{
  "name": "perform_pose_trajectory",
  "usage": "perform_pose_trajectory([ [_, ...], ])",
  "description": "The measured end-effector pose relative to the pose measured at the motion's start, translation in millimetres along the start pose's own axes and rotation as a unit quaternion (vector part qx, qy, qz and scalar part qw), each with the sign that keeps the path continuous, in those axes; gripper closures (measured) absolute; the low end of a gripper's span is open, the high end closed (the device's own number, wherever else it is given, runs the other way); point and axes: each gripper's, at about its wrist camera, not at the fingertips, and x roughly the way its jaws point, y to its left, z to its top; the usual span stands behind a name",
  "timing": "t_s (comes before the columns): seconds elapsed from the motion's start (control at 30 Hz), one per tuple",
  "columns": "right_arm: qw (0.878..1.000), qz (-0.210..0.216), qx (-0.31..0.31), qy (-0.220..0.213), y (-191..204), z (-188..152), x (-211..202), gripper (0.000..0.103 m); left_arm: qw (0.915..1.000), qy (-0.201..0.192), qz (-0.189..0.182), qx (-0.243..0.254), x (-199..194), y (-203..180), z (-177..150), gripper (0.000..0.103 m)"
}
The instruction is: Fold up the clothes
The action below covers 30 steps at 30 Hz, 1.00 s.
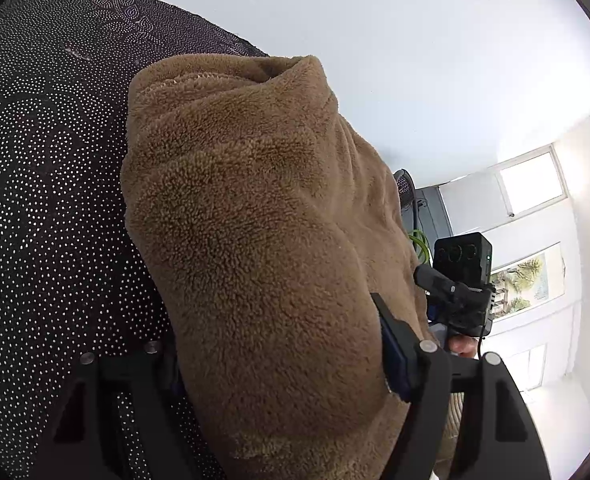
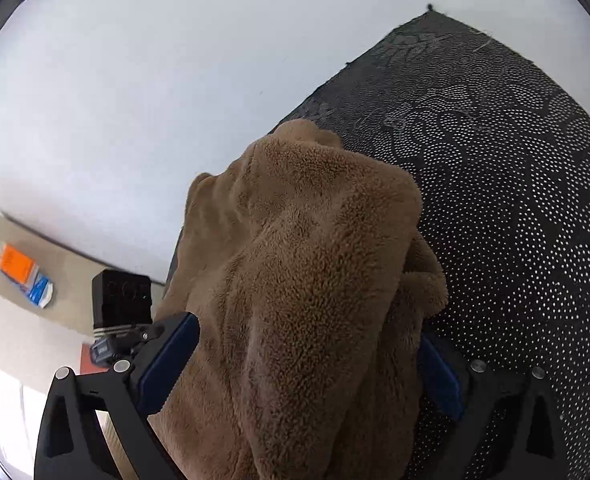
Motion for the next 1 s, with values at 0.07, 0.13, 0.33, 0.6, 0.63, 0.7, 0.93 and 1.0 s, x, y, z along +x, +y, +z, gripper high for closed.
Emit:
perform_pose_trajectory([
  [0.07,1.0,0.0,0.009,-0.002,-1.4,-0.6,-1.8,0.0,1.0,0.0,0.0,0.0,-0.6,-0.2,0.3,0.025],
  [0.13,1.0,-0.009,0.004,0.004,0.6,-1.0,-1.7,0.001,1.0,0.0,0.0,0.0,-1.3,-0.4,0.5,0.025],
  [0.33,0.997,-0.07,-0.036,0.014,10.0,-8.2,-3.5,0.048,0.9999,-0.006,0.007,0.007,-1.9,-5.0,-0.7,0.022],
  [0.6,0.999,-0.016,-0.028,-0.039,11.7,-27.8,-23.4,0.065,0.999,-0.033,0.019,0.024,-10.2,-14.9,-10.5,0.022],
  [0.63,0.999,-0.006,-0.026,-0.046,11.9,-24.4,-23.1,0.066,0.9989,-0.036,0.02,0.024,-12.4,-17.4,-11.9,0.022],
  [0.7,0.998,-0.001,-0.034,-0.057,18.3,-15.0,-20.6,0.066,0.9985,-0.039,0.023,0.03,-17.7,-26.8,-14.0,0.024],
  [0.93,0.994,0.001,-0.058,-0.09,48.0,-39.1,-69.4,0.066,0.9979,-0.036,0.006,0.053,-36.9,-76.6,-30.6,0.024],
  [1.0,0.993,-0.003,-0.061,-0.101,56.7,-58.2,-91.4,0.066,0.9977,-0.026,-0.001,0.062,-38.8,-96.2,-42.3,0.024],
])
